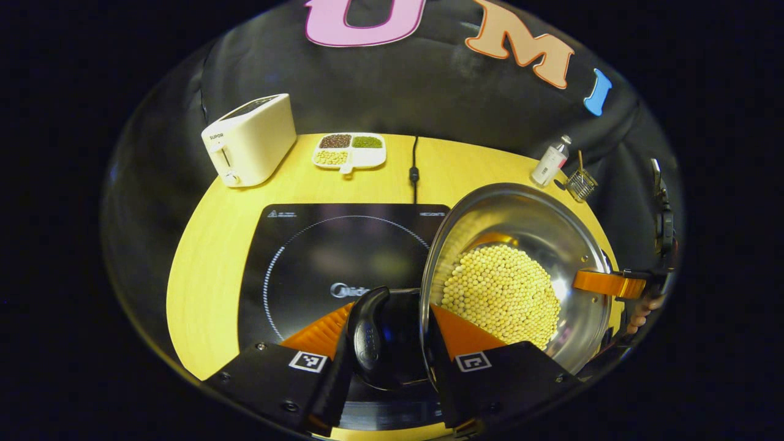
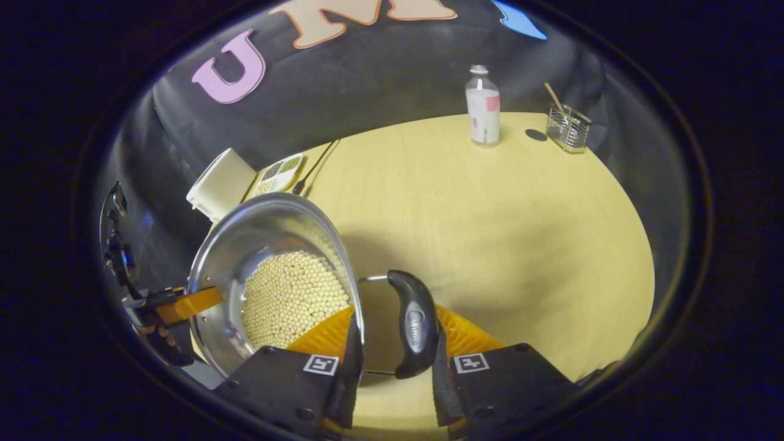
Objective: First push the handle of the pot to place it horizontally, then grasp the pot with both hands and set it on the induction cooktop.
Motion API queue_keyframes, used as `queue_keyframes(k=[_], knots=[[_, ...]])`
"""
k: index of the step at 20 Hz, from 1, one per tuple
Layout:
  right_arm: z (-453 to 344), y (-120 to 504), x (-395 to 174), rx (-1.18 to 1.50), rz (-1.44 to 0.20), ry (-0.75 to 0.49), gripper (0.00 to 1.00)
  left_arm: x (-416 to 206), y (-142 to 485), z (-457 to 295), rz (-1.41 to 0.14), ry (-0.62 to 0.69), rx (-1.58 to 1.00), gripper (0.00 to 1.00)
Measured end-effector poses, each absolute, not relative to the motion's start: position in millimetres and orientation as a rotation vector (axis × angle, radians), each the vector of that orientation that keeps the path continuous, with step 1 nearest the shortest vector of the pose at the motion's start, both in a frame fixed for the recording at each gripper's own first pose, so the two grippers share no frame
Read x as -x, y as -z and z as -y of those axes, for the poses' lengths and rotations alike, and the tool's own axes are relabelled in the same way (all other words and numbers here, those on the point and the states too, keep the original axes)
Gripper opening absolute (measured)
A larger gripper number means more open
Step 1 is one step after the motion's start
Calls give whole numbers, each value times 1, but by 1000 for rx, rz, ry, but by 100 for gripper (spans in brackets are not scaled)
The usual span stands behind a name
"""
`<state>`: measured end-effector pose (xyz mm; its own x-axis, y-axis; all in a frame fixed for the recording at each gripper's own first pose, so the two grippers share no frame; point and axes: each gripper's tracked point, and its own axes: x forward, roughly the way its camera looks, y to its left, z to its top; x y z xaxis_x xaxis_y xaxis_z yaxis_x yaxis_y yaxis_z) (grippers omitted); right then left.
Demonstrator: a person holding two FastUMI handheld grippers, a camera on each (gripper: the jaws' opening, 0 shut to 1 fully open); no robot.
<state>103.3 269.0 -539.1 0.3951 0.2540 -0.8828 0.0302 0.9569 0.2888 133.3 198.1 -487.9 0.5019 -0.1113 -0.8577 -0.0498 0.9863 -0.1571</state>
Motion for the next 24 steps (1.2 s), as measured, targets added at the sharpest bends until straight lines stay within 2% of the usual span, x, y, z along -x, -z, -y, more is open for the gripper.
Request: queue_keyframes(k=[9, 10, 11, 14, 20, 21, 23, 24], knots=[[-366, 527, -103, -246, -1184, -62, 48, -152, 493, -294, -981, 93, 168, 62], [-376, 528, -102, -245, -1193, -58, 48, -154, 492, -304, -964, 88, 163, 61], [-386, 529, -100, -237, -1200, -60, 53, -156, 493, -314, -951, 82, 154, 61], [-410, 531, -102, -237, -1209, -69, 48, -161, 493, -342, -899, 73, 121, 62], [-419, 533, -110, -204, -1188, -104, 49, -164, 493, -350, -848, 45, 159, 65], [-418, 531, -111, -204, -1185, -103, 49, -164, 494, -350, -845, 45, 163, 63], [-418, 532, -111, -213, -1187, -95, 54, -163, 495, -352, -848, 40, 159, 63], [-418, 533, -113, -218, -1191, -95, 50, -163, 497, -352, -857, 38, 152, 64]])
